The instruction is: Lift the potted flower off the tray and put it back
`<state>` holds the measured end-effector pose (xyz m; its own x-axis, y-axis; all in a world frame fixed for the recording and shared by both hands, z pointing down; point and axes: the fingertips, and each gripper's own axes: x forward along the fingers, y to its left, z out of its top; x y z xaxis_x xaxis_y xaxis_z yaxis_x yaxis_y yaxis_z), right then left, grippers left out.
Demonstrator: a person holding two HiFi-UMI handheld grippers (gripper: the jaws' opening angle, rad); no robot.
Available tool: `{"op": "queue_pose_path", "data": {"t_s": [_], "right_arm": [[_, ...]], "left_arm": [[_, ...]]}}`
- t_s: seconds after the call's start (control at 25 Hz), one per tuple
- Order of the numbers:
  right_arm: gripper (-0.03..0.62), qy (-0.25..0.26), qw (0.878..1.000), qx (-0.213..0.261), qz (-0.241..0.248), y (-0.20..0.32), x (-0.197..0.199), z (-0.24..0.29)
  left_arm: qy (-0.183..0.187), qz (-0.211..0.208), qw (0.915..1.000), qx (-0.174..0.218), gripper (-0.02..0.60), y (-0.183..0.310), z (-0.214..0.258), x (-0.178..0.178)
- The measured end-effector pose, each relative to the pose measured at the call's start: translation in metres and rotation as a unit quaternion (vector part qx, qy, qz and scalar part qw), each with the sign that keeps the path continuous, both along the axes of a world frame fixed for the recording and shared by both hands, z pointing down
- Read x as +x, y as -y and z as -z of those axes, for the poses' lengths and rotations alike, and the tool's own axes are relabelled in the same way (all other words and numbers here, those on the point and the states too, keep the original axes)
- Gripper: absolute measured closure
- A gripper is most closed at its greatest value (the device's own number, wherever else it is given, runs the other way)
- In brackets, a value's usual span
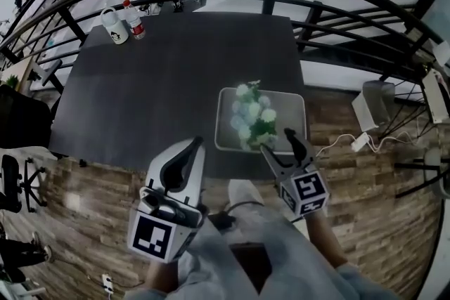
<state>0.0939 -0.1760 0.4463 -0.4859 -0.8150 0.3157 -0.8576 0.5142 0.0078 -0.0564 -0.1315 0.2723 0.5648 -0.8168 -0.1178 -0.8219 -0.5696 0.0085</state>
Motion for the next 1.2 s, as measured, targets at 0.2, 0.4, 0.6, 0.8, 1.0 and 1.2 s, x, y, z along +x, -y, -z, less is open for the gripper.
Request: {"op": "queue_pose_path", "data": {"t_s": [0.2, 0.4, 0.6, 0.8, 1.0, 1.2], "right_arm": [[0.291, 0.0, 1.0, -0.011, 0.011, 0.012, -0.007, -0.013], [0.277, -0.007, 0.999, -0.026, 0.023, 0.024, -0.013, -0.025], [0.26, -0.009, 0.999, -0.038, 0.031, 0.033, -0.018, -0.034], [0.26, -0.008, 0.998, -0.049, 0.035, 0.046, -0.022, -0.043], [0.25, -0.011, 0.997, -0.06, 0.049, 0.054, -0.025, -0.05], [0.243, -0.01, 0.996, -0.061, 0.059, 0.061, -0.031, -0.053]], "left_arm": [[0.003, -0.001, 1.0, 0.002, 0.583, 0.012, -0.001, 0.002], [0.004, 0.002, 1.0, -0.002, 0.583, 0.025, -0.003, 0.0], [0.003, 0.007, 0.9999, -0.006, 0.583, 0.034, -0.005, -0.003], [0.0, 0.009, 0.9999, -0.014, 0.583, 0.049, -0.008, -0.005], [-0.005, 0.009, 0.9997, -0.022, 0.583, 0.06, -0.01, -0.001], [-0.003, 0.008, 0.9996, -0.026, 0.583, 0.069, -0.012, 0.0]]}}
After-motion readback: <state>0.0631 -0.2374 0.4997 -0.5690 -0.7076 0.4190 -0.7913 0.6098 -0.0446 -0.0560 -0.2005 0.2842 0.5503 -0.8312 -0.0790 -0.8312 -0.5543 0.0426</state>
